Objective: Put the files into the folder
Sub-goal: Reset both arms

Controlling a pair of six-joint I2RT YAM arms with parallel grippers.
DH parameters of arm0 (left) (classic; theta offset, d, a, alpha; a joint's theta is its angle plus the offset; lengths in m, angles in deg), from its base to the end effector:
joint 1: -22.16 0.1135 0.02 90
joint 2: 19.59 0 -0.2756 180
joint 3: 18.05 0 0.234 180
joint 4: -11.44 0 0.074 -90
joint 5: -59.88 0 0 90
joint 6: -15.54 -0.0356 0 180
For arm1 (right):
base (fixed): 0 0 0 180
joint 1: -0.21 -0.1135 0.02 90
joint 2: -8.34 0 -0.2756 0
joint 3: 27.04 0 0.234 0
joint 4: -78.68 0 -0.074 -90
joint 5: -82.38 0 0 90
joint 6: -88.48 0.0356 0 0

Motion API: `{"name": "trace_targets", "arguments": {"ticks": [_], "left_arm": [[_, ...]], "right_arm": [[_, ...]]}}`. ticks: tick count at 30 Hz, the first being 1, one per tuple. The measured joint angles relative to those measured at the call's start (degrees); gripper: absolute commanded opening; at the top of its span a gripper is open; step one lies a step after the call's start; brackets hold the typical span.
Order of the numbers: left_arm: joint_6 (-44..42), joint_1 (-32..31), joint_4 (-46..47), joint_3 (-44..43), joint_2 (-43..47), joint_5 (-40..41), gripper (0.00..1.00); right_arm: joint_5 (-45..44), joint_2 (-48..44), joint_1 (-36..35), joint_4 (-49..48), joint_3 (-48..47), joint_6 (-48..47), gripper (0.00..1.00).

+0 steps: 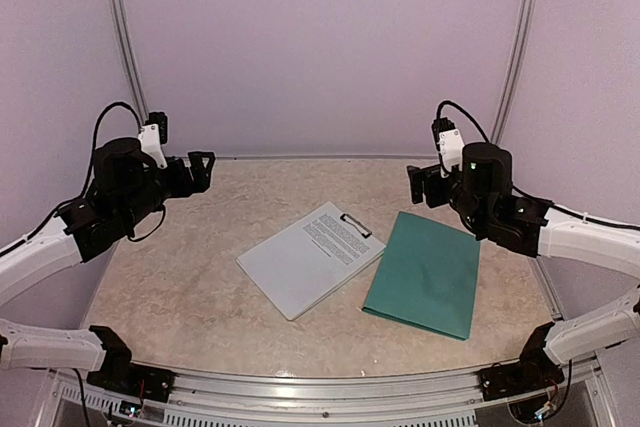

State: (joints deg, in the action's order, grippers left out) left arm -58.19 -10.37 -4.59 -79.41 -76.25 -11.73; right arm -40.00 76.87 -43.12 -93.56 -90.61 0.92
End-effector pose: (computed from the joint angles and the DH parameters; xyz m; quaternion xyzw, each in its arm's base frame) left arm 0.1809 -0.1021 0.3417 0.0077 0.7702 -0.1459 0.6209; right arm 0.1977 0.1603 0.3268 -0.0989 0.7637 0.0326 0.6372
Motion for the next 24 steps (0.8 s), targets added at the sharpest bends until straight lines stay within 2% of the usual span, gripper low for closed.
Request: {"name": "trace_targets", "arguments": {"ticks": [12,24], "left_arm": [[-6.5,-5.4,4.7,1.4,-0.5,6.1,0.99],[-7.8,-5.9,4.7,1.4,-1.2,7.6,0.99]], "right_arm": [[-1.4,-2.5,0.0,-2.1,1.3,-2.9,0.99],[1.4,-3.3,2.1,-2.1,1.7,-3.7,0.99]]}}
